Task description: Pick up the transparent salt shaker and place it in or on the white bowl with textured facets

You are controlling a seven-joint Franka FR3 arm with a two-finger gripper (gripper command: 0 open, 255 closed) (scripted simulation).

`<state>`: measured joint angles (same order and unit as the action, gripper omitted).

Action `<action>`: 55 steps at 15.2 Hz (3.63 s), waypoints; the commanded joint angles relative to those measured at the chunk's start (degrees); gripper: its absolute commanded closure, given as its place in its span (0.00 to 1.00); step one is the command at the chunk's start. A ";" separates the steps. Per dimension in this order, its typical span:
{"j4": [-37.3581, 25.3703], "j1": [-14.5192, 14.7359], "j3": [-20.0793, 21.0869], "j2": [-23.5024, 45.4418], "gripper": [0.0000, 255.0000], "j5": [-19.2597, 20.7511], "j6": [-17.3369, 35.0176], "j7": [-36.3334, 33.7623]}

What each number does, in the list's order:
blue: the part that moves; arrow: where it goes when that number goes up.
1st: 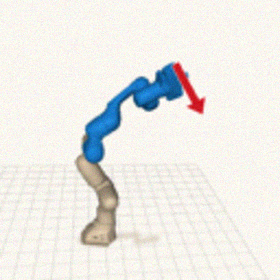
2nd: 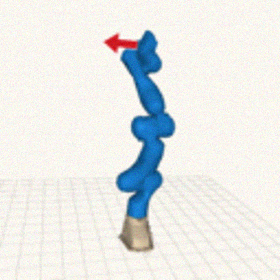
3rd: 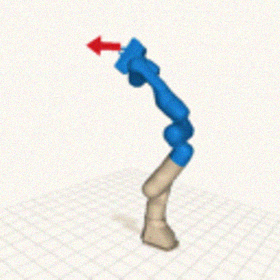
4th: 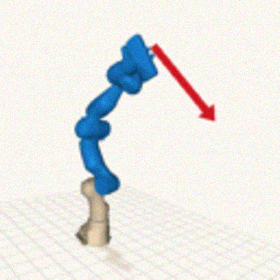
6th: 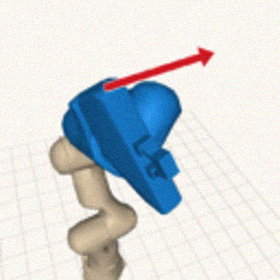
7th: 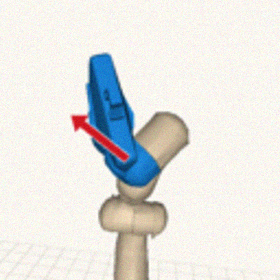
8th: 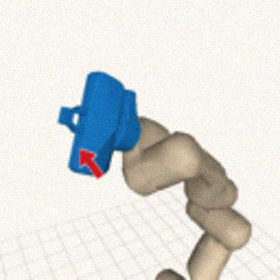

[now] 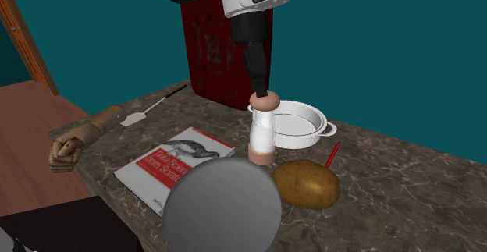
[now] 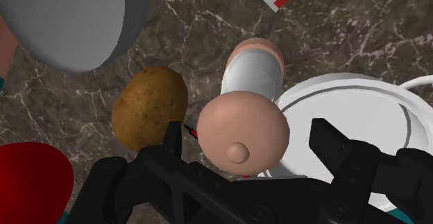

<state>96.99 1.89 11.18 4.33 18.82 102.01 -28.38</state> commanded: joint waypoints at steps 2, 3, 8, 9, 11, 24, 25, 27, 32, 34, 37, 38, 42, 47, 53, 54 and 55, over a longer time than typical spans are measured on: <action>2.02 -0.31 -0.26 0.16 0.00 0.21 2.27 -0.21; 2.68 -0.41 -0.35 0.22 0.00 0.27 3.01 -0.26; 3.05 -0.47 -0.41 0.26 0.00 0.31 3.43 -0.29; 3.05 -0.47 -0.41 0.26 0.00 0.31 3.43 -0.29; 3.04 -0.47 -0.41 0.26 0.00 0.31 3.42 -0.29; 0.88 -0.40 -0.35 0.18 1.00 0.12 1.27 0.35; 0.13 -0.38 -0.33 0.17 1.00 0.06 0.54 0.56; -1.43 -0.32 -0.29 0.21 1.00 -0.03 -0.93 0.97; -5.65 -0.16 -0.18 0.55 1.00 -0.15 -4.69 1.97; -7.47 -0.08 -0.14 0.79 1.00 -0.16 -6.24 2.36; -10.38 0.05 -0.06 1.27 1.00 -0.12 -8.61 2.94; -11.39 0.11 -0.04 1.47 1.00 -0.09 -9.41 3.14; -15.72 0.35 0.07 2.43 1.00 0.09 -12.72 3.91; -21.86 0.78 0.22 4.10 1.00 0.53 -17.12 4.91; -30.74 1.57 0.41 7.06 1.00 1.47 -22.98 6.21; -31.48 1.66 0.42 7.33 1.00 1.56 -23.45 6.32; -29.25 0.79 0.05 5.30 1.00 1.02 -22.91 7.23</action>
<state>67.52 3.04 11.42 10.31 20.00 79.35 -21.76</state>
